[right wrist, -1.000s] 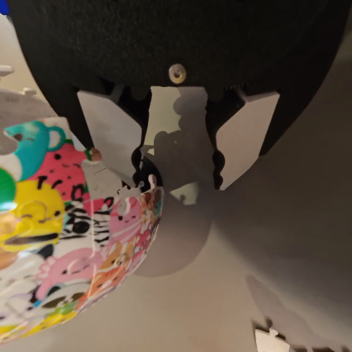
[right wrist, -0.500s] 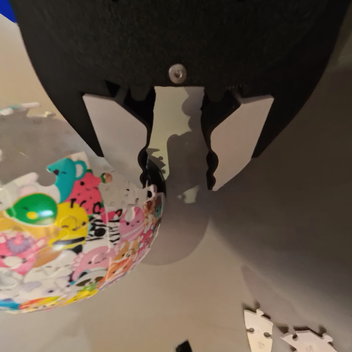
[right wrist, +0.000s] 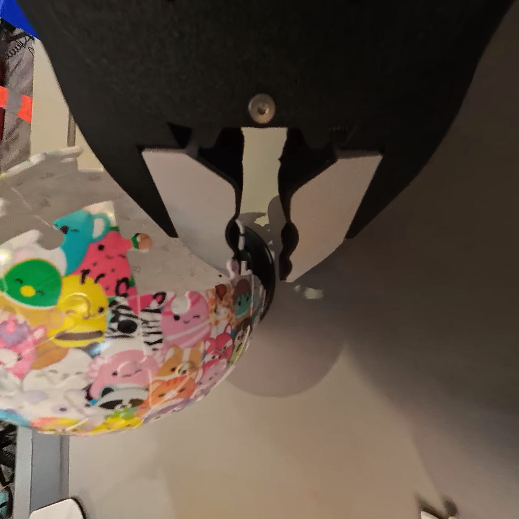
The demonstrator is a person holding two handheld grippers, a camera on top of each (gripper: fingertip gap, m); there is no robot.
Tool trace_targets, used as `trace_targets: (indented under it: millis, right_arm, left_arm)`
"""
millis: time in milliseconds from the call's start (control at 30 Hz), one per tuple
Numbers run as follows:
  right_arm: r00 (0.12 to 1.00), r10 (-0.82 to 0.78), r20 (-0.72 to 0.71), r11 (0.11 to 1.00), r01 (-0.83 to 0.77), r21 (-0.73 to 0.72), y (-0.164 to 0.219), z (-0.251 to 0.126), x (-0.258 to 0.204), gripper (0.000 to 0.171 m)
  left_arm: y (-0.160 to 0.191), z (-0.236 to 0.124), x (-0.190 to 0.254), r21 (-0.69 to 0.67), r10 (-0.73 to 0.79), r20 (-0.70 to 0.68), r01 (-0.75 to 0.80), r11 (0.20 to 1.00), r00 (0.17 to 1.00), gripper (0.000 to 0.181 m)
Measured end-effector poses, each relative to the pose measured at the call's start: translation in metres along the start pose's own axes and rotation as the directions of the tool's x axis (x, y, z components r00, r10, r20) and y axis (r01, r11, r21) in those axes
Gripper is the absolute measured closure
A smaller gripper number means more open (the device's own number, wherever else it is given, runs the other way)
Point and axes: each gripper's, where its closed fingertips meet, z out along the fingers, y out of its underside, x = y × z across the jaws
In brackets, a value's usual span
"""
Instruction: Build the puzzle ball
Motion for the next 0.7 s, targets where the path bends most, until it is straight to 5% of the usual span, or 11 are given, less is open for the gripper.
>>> trace_targets:
  millis: [700]
  right_arm:
    - [0.991, -0.037, -0.128, 0.999, 0.04, 0.025, 0.0052, 0.0027, 0.0075, 0.169]
  left_arm:
    - [0.0005, -0.0015, 0.0073, -0.012, 0.013, -0.013, -0.013, 1.0, 1.0, 0.096]
